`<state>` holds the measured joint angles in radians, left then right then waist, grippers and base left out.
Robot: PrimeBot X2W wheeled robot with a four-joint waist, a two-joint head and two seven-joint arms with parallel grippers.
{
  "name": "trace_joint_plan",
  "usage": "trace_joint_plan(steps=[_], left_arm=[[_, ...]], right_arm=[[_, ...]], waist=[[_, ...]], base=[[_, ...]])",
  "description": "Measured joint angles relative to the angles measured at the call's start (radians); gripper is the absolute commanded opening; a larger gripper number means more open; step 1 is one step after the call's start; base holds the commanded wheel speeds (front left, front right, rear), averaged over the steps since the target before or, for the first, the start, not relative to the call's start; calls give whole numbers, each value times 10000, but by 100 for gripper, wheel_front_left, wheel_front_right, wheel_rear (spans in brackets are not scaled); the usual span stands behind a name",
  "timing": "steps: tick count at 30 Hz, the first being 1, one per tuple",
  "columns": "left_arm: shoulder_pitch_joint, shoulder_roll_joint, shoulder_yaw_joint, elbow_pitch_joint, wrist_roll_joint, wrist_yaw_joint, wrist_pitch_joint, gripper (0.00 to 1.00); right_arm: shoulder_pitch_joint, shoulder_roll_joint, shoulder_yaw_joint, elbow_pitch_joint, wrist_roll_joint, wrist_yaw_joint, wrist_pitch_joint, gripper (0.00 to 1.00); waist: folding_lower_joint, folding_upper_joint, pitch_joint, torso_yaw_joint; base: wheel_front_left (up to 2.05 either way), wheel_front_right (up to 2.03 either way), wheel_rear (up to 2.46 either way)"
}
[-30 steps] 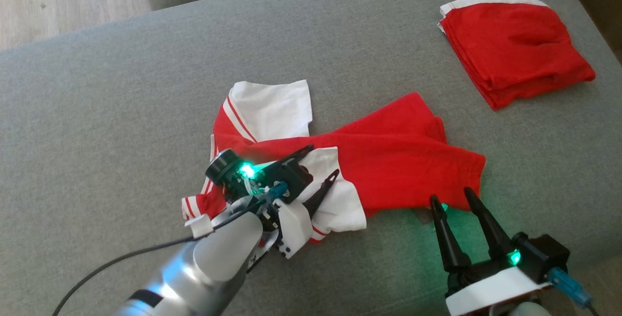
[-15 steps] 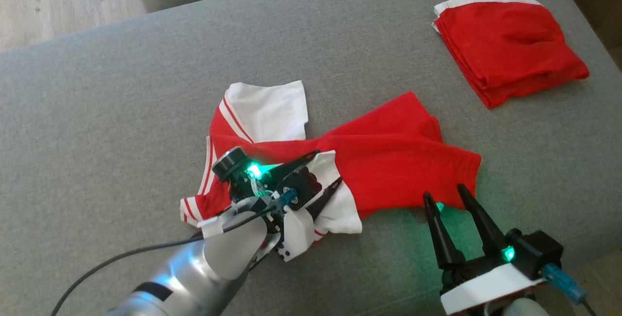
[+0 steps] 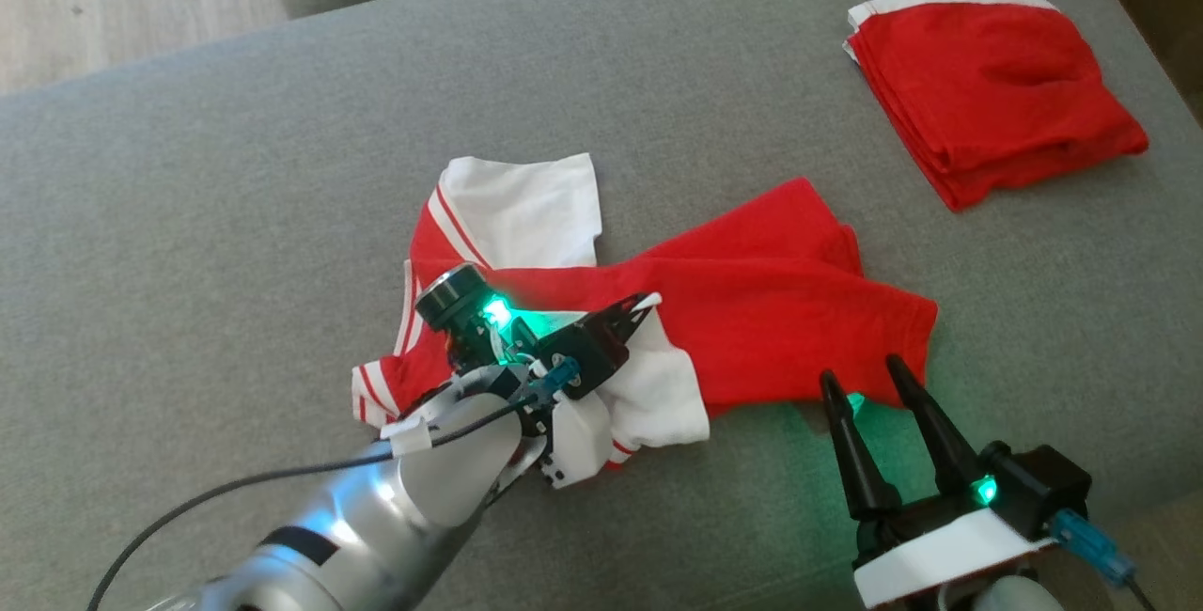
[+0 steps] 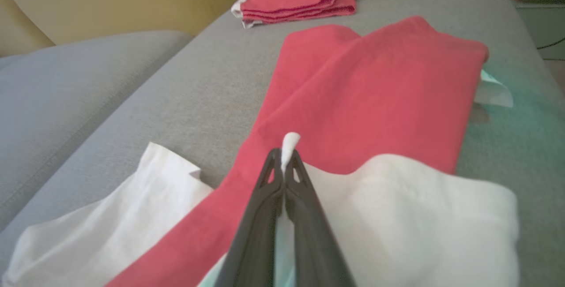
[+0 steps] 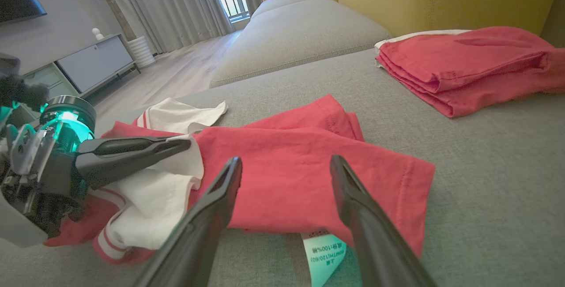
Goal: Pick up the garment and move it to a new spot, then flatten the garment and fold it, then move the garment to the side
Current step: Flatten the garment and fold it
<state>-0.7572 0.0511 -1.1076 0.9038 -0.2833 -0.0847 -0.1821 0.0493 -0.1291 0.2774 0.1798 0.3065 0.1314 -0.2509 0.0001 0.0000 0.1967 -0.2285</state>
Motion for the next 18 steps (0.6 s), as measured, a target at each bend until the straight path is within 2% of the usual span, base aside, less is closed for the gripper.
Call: trace_joint_plan(steps=[6,9,15,18], left_arm=[[62,36,107,-721,-316,460,-416,0],[418,334,512,-1599,-671,788,-589,0],[2020,1893,1818,-4159,-1360,1887,-663,0],[2784,2558,2796,-5772,-1812,2347,-673,0]], right_arm=[[21,0,-234,90,-4,0,0,100],[70,13,-412,144,-107,0,0,100],[455,257,-1041,236,-159,0,0,100],[498,351,-1513,280,-92,0,0,100]], waist=[[0,0,-308,184],[-1,0,-526,308],[-1,0,-824,656],[-2,0,-834,840]], base=[[0,0,0],[0,0,0],[0,0,0],[0,0,0]])
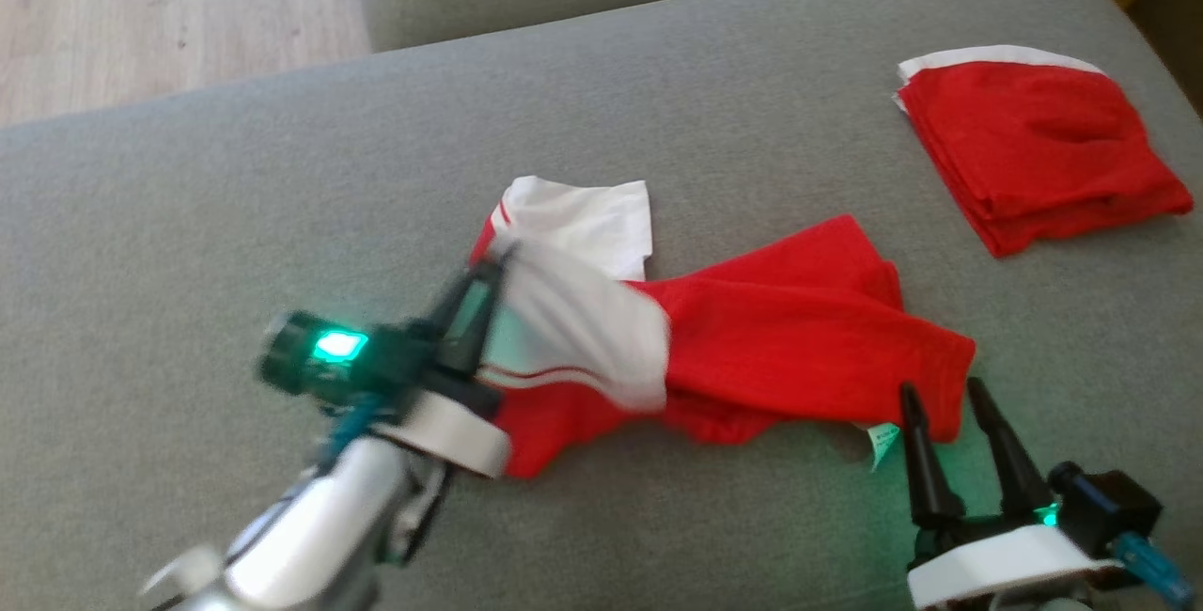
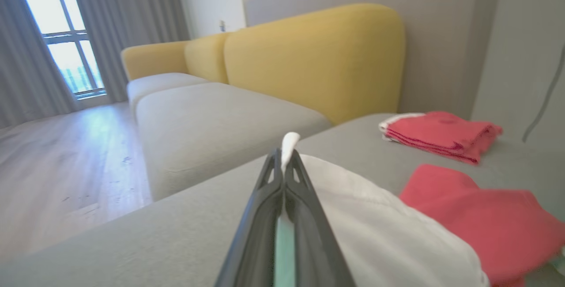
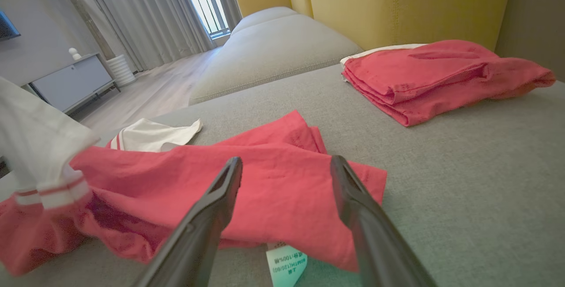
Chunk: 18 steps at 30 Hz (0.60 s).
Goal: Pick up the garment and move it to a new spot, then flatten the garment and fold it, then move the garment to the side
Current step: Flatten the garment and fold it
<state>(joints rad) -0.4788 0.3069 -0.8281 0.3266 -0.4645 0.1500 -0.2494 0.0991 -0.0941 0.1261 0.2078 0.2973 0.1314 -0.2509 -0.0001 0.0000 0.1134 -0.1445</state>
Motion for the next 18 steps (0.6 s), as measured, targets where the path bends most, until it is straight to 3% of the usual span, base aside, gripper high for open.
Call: trace_joint_plan(steps=[3,8,18], left_arm=[[552,485,1005,-1183,-257,360,-29,0],[883,940,2165,-2107,-316,445,-31,0],[644,978,2801,-2259,-161,94,-61,0]], right_arm=[[-44,17,-146,219,138,0,0,100],[-55,-52,52,780,117,0,0,100],[-78,-198,470,1668,-29,0,0,100]], waist=[[0,0,70,154],[1,0,147,362],[1,0,117,390]], base=[[0,0,0],[0,0,0],[0,0,0]])
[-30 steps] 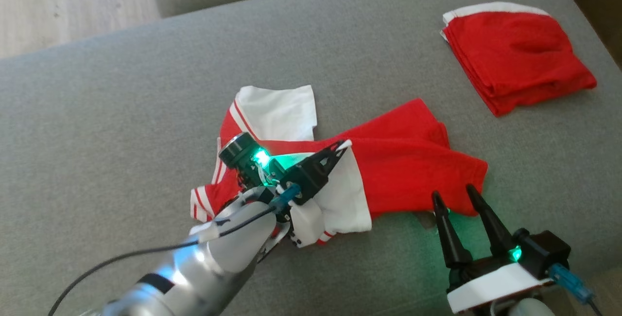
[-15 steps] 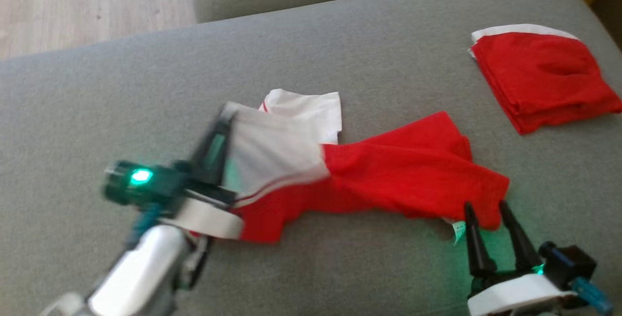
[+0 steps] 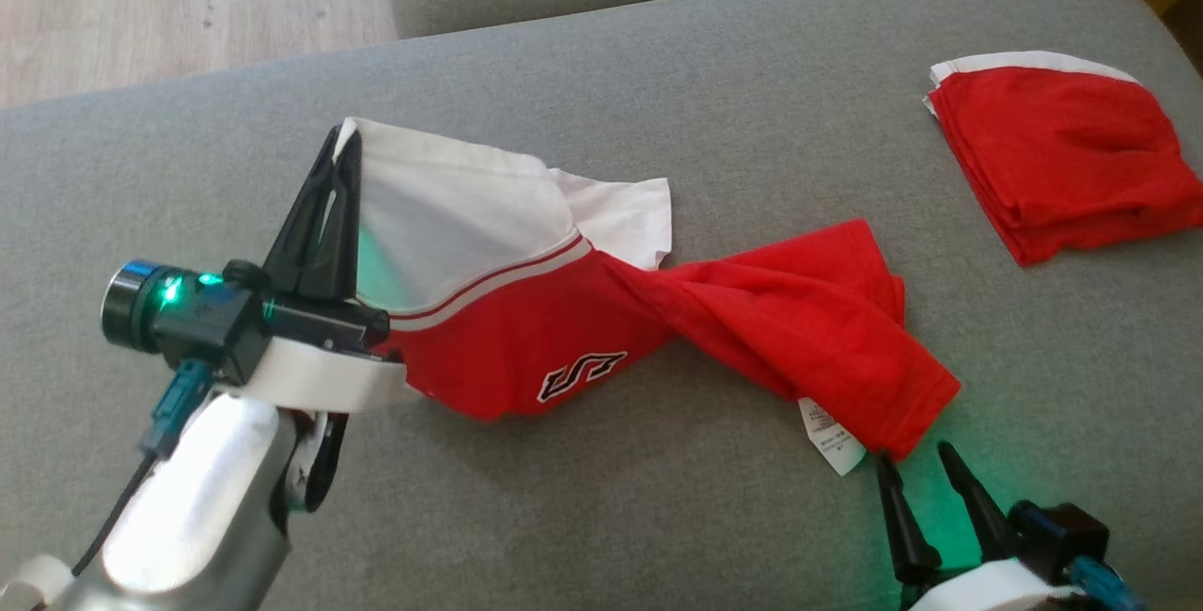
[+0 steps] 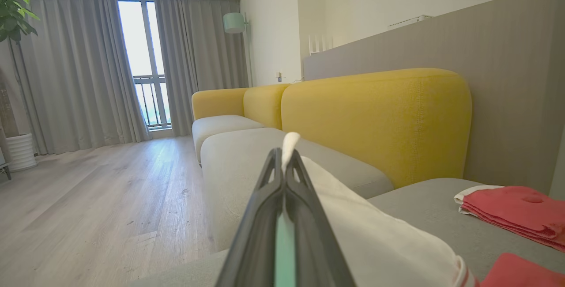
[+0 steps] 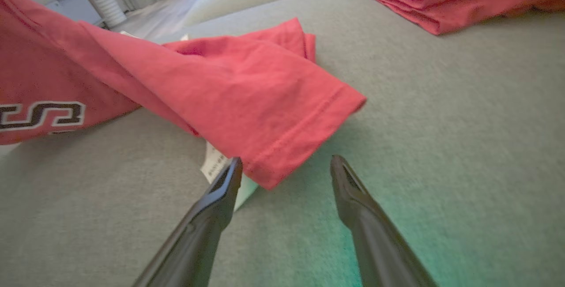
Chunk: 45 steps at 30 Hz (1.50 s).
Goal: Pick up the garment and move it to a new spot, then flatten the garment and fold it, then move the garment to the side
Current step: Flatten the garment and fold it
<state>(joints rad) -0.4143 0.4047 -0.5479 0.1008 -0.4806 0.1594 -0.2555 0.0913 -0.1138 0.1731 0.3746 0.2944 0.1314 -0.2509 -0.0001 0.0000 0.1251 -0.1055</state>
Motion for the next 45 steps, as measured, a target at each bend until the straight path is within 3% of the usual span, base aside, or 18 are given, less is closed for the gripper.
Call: trace_joint_plan(steps=[3,11,12,13,15,21,30,34,38,43,45], left_arm=[[-115,-8,0,105,82,-63,-8,0],[-165,-27,-52,316,234,-291,-10,0],[-174,-29,-58,330,234,-322,-10,0],[-188,-29,-67,359,242,-370,-10,0],[-225,-29,-81,401,242,-372,-10,0],[-310,-59,-67,242,286,-370,-10,0],[164,-50,288,-1486,263,-330,-10,0],[308,-36,290,-2272,109,-259,305,0],[301,-42,134,-2397,-33,-278,633,0],[216,-265,-224,-1900,-38,-468,690,0],[30,-382,-309,-1653,-36,-579,646,0]], right_arm=[[-5,21,-153,313,-8,0,2,100],[-696,259,389,769,2069,0,2,100],[-760,228,491,769,2176,0,0,85],[-823,199,545,773,2251,0,0,49],[-876,94,610,748,2397,0,0,0],[-802,-284,274,-92,2268,0,0,0],[844,-1041,-1335,-3567,1778,0,38,0],[1035,-1233,-1950,-4642,1634,0,1034,0],[168,-1241,-1779,-3939,1829,0,1862,0],[-2152,-1243,-1060,-1390,2042,0,1783,0],[-3016,-1239,-989,-407,2017,0,1241,80]], waist=[[0,0,-4,-30],[1,0,68,66],[1,0,69,89],[1,0,66,109],[1,0,45,145],[1,0,-171,203],[0,0,-649,266],[-1,0,-770,420],[-1,0,-742,615],[1,0,-486,898],[2,0,-335,1000]], base=[[0,0,0],[0,0,0],[0,0,0],[0,0,0],[0,0,0],[0,0,0],[0,0,0],[0,0,0],[0,0,0],[0,0,0],[0,0,0]])
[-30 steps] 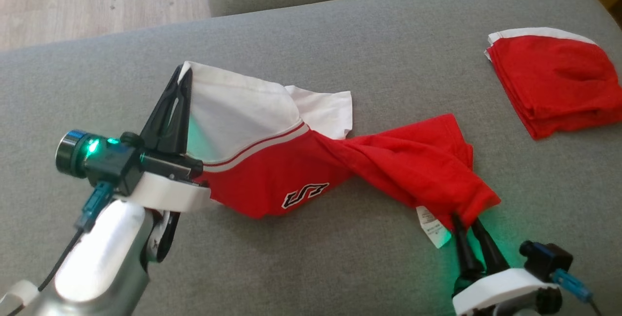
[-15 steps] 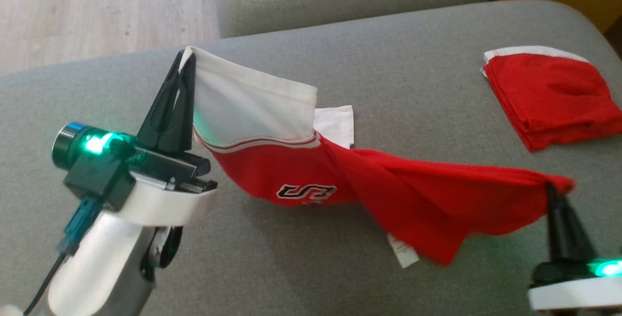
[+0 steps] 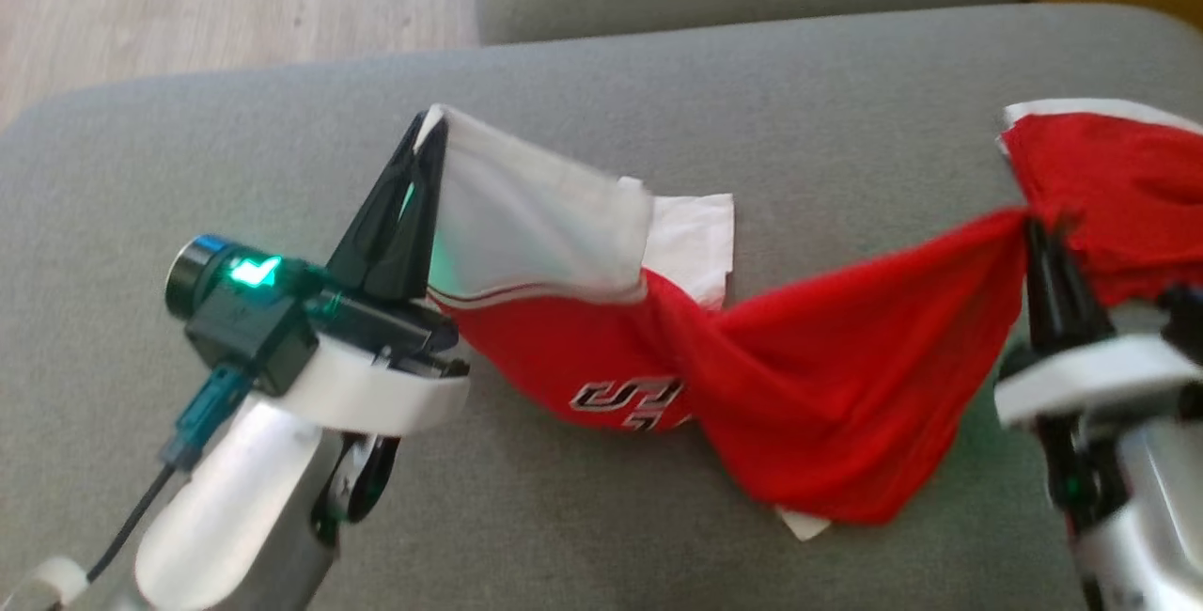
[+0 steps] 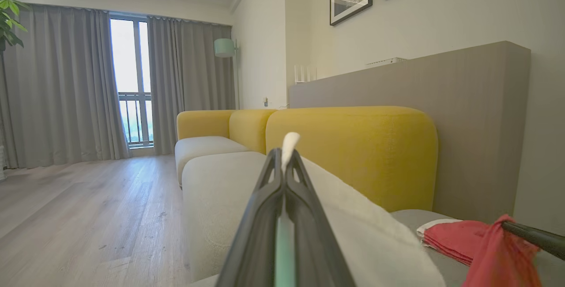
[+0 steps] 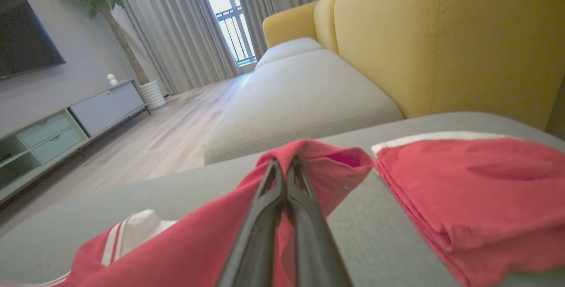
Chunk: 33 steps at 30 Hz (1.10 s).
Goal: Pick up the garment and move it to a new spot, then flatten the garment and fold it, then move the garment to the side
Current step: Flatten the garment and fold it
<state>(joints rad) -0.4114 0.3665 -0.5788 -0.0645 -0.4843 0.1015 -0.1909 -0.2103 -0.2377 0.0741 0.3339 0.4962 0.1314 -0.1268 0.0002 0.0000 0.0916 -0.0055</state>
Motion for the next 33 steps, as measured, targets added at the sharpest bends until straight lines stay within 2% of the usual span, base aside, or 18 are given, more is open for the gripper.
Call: trace_joint_plan(steps=[1,4,8,10,14,15,19,22,25,32,33], left_arm=[[-108,-44,-15,92,0,-54,-54,0],[-471,-199,-25,326,0,-102,-184,0],[-668,-395,-23,627,0,-228,-320,0],[-776,-445,-17,809,2,-284,-405,0],[-1174,-520,21,1126,150,-416,-502,0],[-1174,-520,21,1126,150,-416,-502,0],[-1715,-600,213,1446,334,-633,-587,0],[-2155,-662,297,1751,470,-815,-616,0],[-2499,-786,324,2048,545,-949,-633,0],[-2996,-1093,359,2589,796,-1241,-667,0],[-3024,-1116,380,2608,826,-1289,-667,0]], right_arm=[[-375,-2,35,414,-88,0,-328,100],[-1108,-4,84,1369,-466,0,-941,100],[-1025,-35,399,1601,-1032,0,-1172,100],[-579,-23,443,1244,-1174,0,-1214,100],[1163,102,802,-347,-1317,0,-1239,100],[1163,102,802,-347,-1317,0,-1239,100],[3089,79,1802,-1139,-886,0,-1200,100],[3693,-2,2276,-1406,-265,0,-817,100],[3568,-314,2807,-1396,125,0,-188,100],[2913,-635,3361,-759,786,0,926,100],[2856,-660,3482,-777,911,0,982,87]], waist=[[0,0,77,49],[0,0,293,183],[0,0,519,266],[0,0,603,256],[0,0,774,136],[0,0,774,136],[-2,0,927,-64],[-2,0,986,-219],[-1,0,998,-324],[-2,0,1096,-264],[-2,0,1123,-248]], base=[[0,0,0],[0,0,0],[0,0,0],[0,0,0],[0,0,0],[0,0,0],[0,0,0],[0,0,0],[0,0,0],[0,0,0],[0,0,0]])
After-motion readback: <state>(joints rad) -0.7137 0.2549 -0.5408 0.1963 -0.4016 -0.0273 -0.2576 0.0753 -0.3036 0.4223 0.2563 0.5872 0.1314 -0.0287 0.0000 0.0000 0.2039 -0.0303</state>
